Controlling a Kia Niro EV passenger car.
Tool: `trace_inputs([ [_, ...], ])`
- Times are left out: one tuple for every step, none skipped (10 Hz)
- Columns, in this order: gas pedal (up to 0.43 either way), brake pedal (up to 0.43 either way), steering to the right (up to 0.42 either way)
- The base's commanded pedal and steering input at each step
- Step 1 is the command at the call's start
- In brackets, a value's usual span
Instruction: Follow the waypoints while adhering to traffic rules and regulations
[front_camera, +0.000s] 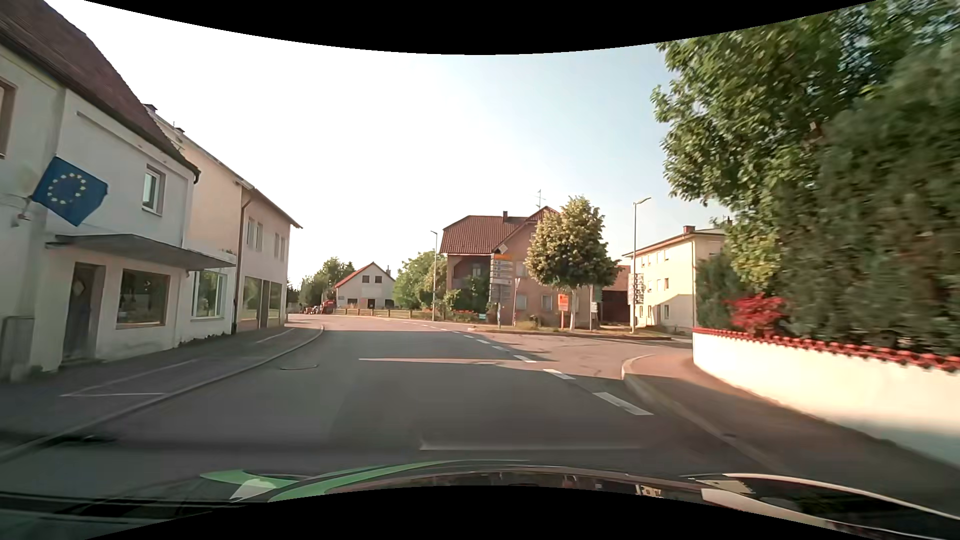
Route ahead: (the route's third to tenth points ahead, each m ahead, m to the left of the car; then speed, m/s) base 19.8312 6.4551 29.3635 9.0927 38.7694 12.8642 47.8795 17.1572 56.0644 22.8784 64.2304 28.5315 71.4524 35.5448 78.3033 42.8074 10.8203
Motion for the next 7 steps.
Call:
trace_inputs([
  [0.177,0.0,-0.047],
  [0.177,0.0,-0.051],
  [0.177,0.0,-0.054],
  [0.177,0.0,-0.056],
  [0.177,0.0,-0.057],
  [0.177,0.0,-0.057],
  [0.177,0.0,-0.057],
])
